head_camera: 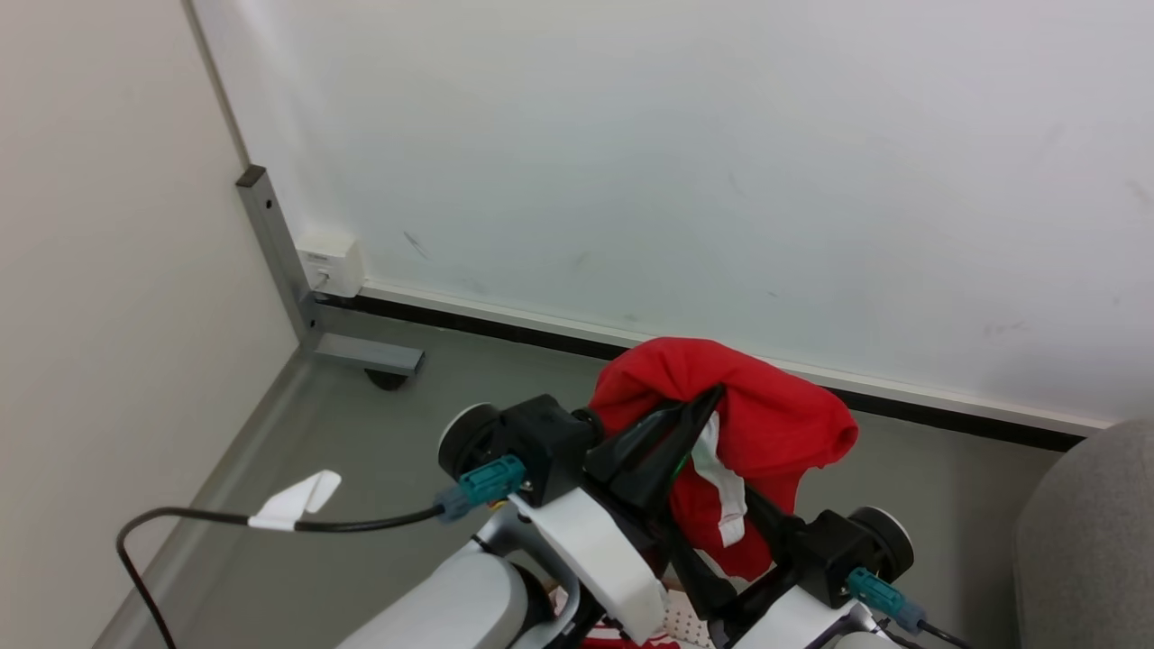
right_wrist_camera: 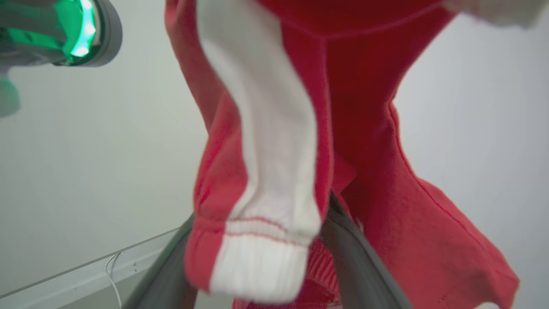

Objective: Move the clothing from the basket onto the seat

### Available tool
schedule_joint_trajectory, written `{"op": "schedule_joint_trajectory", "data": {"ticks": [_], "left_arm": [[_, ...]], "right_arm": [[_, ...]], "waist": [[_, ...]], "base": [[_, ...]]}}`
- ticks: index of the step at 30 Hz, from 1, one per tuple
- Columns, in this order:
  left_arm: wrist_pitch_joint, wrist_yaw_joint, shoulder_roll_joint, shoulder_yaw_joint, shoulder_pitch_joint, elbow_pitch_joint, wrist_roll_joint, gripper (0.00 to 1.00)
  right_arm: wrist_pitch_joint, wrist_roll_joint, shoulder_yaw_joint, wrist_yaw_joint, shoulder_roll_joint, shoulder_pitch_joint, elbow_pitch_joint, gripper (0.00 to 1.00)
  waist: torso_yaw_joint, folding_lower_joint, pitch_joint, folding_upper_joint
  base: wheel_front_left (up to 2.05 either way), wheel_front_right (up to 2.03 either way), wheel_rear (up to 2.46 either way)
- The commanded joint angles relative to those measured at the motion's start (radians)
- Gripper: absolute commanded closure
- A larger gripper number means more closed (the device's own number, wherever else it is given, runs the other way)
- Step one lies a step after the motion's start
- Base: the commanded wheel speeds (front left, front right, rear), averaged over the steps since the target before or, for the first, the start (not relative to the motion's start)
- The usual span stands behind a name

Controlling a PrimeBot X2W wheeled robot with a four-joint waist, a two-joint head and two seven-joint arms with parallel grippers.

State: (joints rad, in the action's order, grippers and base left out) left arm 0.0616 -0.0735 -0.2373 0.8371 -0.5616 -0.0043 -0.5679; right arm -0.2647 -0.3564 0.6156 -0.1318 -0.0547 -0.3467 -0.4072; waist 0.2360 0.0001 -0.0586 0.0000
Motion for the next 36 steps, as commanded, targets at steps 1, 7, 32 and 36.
{"op": "schedule_joint_trajectory", "data": {"ticks": [1,7,32,36], "left_arm": [[-0.006,0.001,0.005,0.007,0.015,-0.008,-0.001,1.0],[-0.007,-0.011,-0.005,0.007,0.027,-0.006,-0.006,1.0],[0.037,-0.02,-0.045,0.015,0.092,-0.037,-0.018,0.0],[0.043,-0.014,-0.054,0.032,0.096,-0.041,-0.003,0.0]], "right_arm": [[0.001,-0.005,-0.003,0.002,0.003,-0.012,-0.008,0.17],[0.0,-0.015,-0.005,0.002,0.003,-0.01,-0.001,1.0],[0.0,0.072,-0.25,0.002,-0.069,0.117,0.199,1.0],[0.0,0.09,-0.292,0.002,-0.091,0.107,0.22,1.0]], "waist": [[0.022,-0.0001,-0.006,0.0],[0.032,-0.0001,-0.008,0.0],[-0.147,-0.0001,0.037,0.0],[-0.22,-0.0001,0.051,0.0]], "base": [[0.0,0.0,0.0],[0.0,0.0,0.0],[0.0,0.0,0.0],[0.0,0.0,0.0]]}}
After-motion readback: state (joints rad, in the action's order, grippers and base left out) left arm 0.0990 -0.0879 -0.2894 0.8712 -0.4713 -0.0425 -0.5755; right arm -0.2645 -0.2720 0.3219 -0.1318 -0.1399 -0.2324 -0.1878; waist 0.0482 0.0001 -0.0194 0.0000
